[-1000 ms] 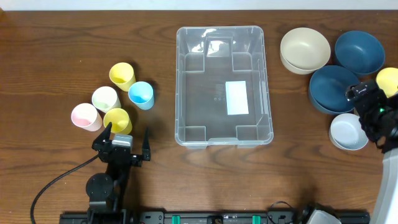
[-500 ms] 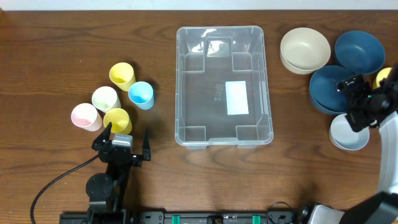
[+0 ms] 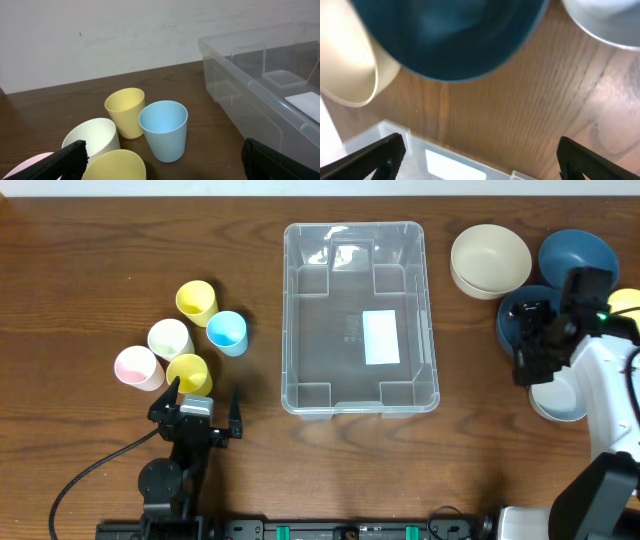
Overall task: Pack container
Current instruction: 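Move the right gripper to the dark teal bowl and grasp its rim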
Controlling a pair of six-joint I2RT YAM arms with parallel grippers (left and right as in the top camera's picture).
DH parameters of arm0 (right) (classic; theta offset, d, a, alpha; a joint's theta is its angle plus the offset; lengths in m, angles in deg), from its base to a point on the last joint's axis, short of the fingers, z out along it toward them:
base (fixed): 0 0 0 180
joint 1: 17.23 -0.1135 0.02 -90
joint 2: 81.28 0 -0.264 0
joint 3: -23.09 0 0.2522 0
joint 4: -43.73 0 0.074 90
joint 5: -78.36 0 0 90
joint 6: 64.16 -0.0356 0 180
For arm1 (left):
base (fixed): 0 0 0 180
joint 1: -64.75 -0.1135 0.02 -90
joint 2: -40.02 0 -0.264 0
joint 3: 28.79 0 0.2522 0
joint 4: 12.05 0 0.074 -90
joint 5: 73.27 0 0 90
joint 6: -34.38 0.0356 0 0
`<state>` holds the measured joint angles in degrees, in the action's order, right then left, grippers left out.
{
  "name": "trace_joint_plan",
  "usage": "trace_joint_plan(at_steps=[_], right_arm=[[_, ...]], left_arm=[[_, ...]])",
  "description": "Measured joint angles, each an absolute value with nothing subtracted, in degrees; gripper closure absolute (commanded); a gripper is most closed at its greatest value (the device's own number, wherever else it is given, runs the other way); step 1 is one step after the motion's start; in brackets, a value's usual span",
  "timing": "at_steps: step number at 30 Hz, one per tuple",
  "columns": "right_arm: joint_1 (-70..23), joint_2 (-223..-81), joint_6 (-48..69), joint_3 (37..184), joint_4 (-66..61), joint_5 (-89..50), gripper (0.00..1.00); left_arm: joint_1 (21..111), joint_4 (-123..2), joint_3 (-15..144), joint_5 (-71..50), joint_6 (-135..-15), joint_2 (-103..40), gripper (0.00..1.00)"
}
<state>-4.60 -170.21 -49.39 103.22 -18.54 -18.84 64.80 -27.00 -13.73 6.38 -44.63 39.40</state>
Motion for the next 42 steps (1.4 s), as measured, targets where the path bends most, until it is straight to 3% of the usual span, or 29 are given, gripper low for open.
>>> trace_joint_plan(at_steps=[12, 23, 36, 39, 42], right_arm=[[-6.7, -171.39, -64.05, 103.22, -18.28, -8.88, 0.01], [-6.7, -181.48, -66.39, 103.22, -14.98, -7.96, 0.01], [-6.7, -182.6, -66.61, 103.22, -12.83, -3.0, 0.01], [-6.7, -182.62, -66.67, 103.22, -12.46, -2.25, 0.16], [-6.7, -182.62, -67.0, 103.22, -12.37, -1.73, 0.16]], left_arm=[[64.8, -27.0, -13.73, 6.4, -44.63, 39.4, 0.02], [64.8, -27.0, -13.73, 6.4, -44.63, 39.4, 0.02], [64.8, -27.0, -13.73, 6.4, -44.63, 39.4, 0.02], [64.8, -27.0, -13.73, 6.4, -44.63, 39.4, 0.02], [64.8, -27.0, -13.73, 6.4, -44.63, 39.4, 0.02]])
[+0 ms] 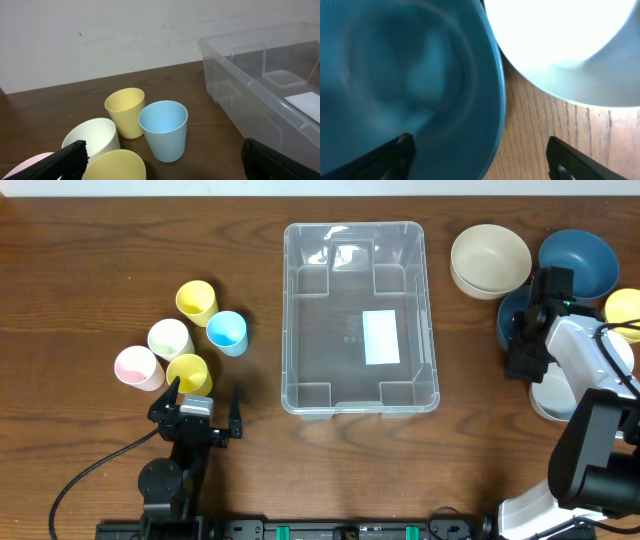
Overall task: Pack container
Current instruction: 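Move the right gripper to the dark teal bowl and grasp its rim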
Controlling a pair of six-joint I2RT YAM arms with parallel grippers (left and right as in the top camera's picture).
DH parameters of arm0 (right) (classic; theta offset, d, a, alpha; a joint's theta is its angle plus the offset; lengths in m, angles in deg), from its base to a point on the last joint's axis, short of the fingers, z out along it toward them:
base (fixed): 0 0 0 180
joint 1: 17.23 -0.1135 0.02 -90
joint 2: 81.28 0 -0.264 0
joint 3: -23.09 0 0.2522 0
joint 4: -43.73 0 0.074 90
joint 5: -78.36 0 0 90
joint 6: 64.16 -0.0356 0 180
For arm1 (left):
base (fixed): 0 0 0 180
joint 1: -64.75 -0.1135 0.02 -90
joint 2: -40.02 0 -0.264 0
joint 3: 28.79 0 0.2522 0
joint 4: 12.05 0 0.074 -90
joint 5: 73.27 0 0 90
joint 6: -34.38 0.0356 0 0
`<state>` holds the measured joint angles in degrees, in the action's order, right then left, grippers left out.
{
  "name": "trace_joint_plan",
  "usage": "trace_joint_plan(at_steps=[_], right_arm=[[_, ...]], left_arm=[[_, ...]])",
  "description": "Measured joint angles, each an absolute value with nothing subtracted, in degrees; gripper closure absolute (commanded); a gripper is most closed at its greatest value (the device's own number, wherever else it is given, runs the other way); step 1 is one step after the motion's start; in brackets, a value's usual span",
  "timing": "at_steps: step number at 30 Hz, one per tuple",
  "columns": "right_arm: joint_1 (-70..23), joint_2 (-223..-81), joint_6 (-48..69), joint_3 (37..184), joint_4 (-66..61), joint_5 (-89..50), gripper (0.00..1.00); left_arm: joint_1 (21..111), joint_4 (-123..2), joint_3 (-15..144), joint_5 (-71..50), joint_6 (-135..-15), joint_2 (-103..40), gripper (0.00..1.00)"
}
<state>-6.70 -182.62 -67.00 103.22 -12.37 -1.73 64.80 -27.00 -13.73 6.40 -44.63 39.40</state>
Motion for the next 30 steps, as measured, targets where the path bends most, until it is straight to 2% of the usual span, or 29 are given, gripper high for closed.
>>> trace_joint_plan(at_steps=[3, 5, 8, 17, 27, 30], right_arm=[[-6.7, -182.71, -66.87, 103.22, -12.37, -1.6, 0.27], [-6.7, -182.82, -67.37, 103.22, -12.16, -1.42, 0.4], [-6.7, -182.9, -67.18, 103.22, -11.92, -1.42, 0.43], [-6.7, -182.9, -67.59, 103.22, -11.3, -1.32, 0.63], [-6.7, -182.9, -68.2, 103.22, -11.35, -1.07, 0.97], [-6.7, -182.9, -68.25, 103.22, -11.13, -1.18, 0.99]], left_arm=[[64.8, -27.0, -13.73, 6.4, -44.63, 39.4, 0.02], [64.8, -27.0, -13.73, 6.4, -44.63, 39.4, 0.02], [64.8, -27.0, -13.73, 6.4, -44.63, 39.4, 0.02], [64.8, -27.0, -13.73, 6.4, -44.63, 39.4, 0.02], [64.8, -27.0, -13.73, 6.4, -44.63, 39.4, 0.02], [64.8, -27.0, -13.73, 6.4, -44.63, 39.4, 0.02]])
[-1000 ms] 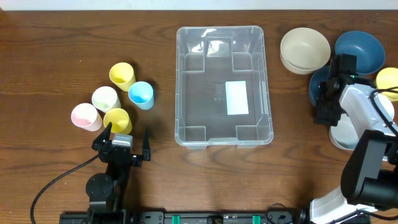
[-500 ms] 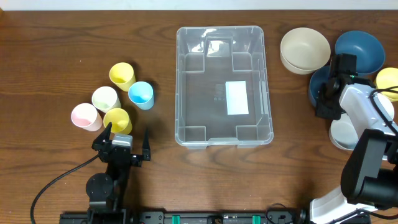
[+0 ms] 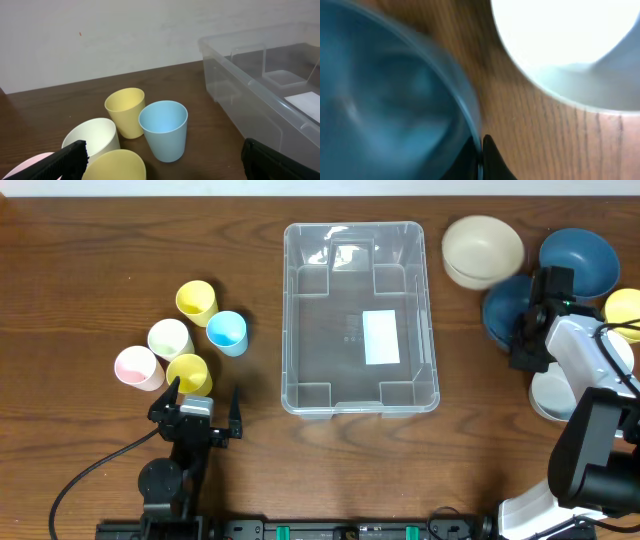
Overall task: Pack container
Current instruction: 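Move the right gripper to the dark teal bowl and grasp its rim, then lift the teal bowl and lower it into the clear container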
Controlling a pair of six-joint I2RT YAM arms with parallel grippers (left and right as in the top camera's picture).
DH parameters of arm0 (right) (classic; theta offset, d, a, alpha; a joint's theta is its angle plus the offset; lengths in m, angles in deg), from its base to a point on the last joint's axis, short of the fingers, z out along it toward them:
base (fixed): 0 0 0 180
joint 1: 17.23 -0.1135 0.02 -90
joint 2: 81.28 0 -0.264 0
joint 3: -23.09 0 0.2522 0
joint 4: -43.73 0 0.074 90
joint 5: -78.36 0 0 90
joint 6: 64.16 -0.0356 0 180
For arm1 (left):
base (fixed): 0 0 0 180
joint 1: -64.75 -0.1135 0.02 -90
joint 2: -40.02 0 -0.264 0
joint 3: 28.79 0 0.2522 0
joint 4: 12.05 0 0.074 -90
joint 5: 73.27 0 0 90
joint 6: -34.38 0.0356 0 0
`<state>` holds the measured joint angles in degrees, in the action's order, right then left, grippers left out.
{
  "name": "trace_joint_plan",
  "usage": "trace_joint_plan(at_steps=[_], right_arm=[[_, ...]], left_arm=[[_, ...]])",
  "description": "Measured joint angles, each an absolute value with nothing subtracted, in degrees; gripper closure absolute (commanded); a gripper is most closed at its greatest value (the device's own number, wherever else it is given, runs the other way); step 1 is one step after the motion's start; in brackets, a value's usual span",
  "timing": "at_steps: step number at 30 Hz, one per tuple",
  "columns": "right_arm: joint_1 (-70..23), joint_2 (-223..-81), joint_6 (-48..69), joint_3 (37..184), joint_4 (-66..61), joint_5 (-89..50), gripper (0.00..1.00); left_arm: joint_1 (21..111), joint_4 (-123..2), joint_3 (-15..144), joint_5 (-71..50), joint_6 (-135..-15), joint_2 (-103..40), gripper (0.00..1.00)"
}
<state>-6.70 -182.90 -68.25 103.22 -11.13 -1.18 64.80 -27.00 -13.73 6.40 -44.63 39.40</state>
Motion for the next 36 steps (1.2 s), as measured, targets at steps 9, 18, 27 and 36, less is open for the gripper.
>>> trace_joint_plan(at_steps=[9, 18, 27, 36], right_arm=[[-6.86, -182.95, -68.29, 103.22, -11.35, -1.18, 0.98], [-6.86, -181.7, -67.11, 103.2, -11.83, -3.37, 0.99], [-6.68, -161.9, -58.67, 103.07, -6.8, -4.22, 0.98], [-14.02, -141.57, -46.96, 103.35, 1.22, -9.64, 0.99]], left_arm=[[64.8, -27.0, -13.73, 6.4, -44.63, 39.4, 0.02], [64.8, -27.0, -13.73, 6.4, -44.63, 39.4, 0.02], [64.8, -27.0, -13.73, 6.4, -44.63, 39.4, 0.02], [64.8, -27.0, -13.73, 6.4, -44.63, 39.4, 0.02]])
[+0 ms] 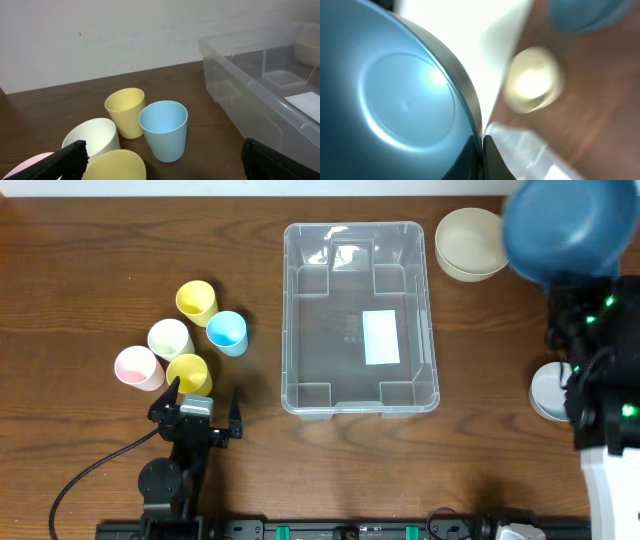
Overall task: Pack container
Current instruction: 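Lift the teal bowl and lower it into the clear container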
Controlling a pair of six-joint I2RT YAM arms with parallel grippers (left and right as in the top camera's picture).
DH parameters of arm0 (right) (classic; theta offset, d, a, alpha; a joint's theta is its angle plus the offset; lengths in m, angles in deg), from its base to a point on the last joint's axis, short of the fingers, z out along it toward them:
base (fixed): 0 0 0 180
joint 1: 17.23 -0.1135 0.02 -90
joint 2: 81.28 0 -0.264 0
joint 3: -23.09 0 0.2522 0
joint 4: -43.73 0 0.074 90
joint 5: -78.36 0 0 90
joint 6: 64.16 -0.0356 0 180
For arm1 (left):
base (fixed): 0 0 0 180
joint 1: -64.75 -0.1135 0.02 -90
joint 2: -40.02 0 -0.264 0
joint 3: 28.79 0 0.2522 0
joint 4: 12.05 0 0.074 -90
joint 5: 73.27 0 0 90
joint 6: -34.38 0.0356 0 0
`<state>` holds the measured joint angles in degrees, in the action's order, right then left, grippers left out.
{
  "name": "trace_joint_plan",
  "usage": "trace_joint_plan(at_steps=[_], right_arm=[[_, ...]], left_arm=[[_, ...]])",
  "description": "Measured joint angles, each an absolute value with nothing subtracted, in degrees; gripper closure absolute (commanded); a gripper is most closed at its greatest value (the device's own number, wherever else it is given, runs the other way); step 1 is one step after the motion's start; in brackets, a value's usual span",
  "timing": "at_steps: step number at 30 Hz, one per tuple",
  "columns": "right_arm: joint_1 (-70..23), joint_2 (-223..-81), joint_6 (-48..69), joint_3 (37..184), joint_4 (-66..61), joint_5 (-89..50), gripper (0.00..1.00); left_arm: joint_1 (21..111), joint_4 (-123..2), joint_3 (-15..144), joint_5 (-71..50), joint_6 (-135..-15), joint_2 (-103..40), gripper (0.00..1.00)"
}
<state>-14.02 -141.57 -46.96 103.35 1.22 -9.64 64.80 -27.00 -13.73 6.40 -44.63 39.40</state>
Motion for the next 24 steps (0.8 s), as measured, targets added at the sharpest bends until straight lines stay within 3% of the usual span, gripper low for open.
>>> trace_joint_plan(at_steps=[11, 24], right_arm=[[-37.74, -155.52, -28.95, 103.48, 10.03, -10.17, 0.98], [-42.55, -172.28, -22.74, 107.61, 6.92, -9.62, 0.96]], left_arm=[[64.8, -27.0, -13.73, 6.4, -44.63, 39.4, 0.02], [64.8, -27.0, -13.73, 6.4, -44.63, 39.4, 0.02]])
